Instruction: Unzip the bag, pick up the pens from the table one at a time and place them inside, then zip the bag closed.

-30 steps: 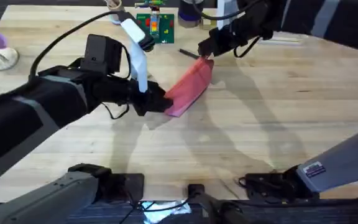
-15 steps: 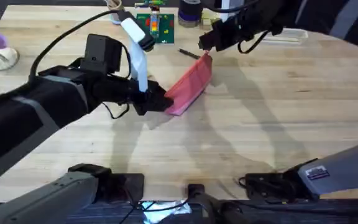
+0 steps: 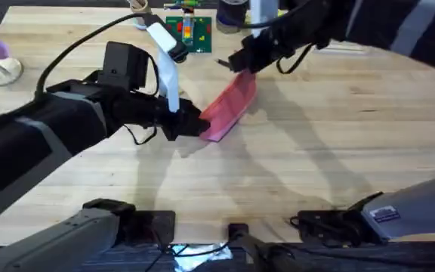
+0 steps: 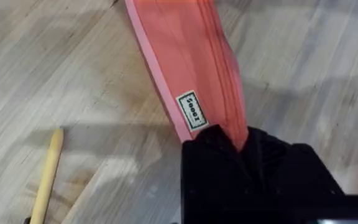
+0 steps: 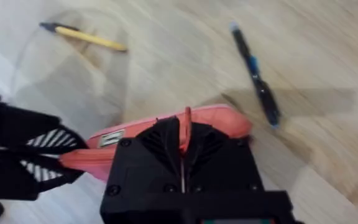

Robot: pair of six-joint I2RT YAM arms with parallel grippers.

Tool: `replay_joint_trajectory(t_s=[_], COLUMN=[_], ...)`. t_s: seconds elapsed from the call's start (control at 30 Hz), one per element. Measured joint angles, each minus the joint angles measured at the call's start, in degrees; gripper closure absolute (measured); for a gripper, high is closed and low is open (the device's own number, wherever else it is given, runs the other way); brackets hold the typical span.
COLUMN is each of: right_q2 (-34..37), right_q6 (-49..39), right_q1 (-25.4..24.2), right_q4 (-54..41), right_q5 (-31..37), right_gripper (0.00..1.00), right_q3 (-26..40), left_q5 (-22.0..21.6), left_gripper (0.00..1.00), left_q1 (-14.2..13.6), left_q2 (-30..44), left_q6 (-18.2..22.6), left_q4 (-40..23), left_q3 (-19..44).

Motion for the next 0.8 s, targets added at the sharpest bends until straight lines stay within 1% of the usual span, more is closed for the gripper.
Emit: replay_joint_trajectory(t_s=[0.17, 0.3, 0.43, 0.47, 0.6, 0.63, 0.8], right_q2=[0.0, -0.01, 0.0, -0.02, 0.0, -0.02, -0.01], right_q6=[0.63, 3.71, 8.46, 12.05, 16.93, 20.22, 25.06], right_q1=[4.48, 6.84, 8.59, 9.99, 12.21, 13.84, 16.58], right_q4=[-0.02, -0.18, -0.24, -0.26, -0.37, -0.52, -0.66], right_q5=[0.54, 0.57, 0.8, 1.18, 1.58, 1.84, 1.89], right_gripper=[0.97, 0.97, 0.97, 0.97, 0.97, 0.969, 0.969], right_q3=[0.0, 0.0, 0.0, 0.0, 0.0, 0.0, 0.0], left_q5=[-0.18, -0.22, -0.31, -0.33, -0.46, -0.57, -0.57], left_gripper=[0.958, 0.958, 0.958, 0.958, 0.958, 0.958, 0.958], left_q1=[0.0, 0.0, 0.0, 0.0, 0.0, 0.0, 0.0], left_q2=[0.0, 0.0, 0.0, 0.0, 0.0, 0.0, 0.0], left_q6=[0.0, 0.0, 0.0, 0.0, 0.0, 0.0, 0.0], left_q4=[-0.09, -0.09, -0.09, -0.07, -0.07, -0.09, -0.07], left_q3=[0.0, 0.0, 0.0, 0.0, 0.0, 0.0, 0.0])
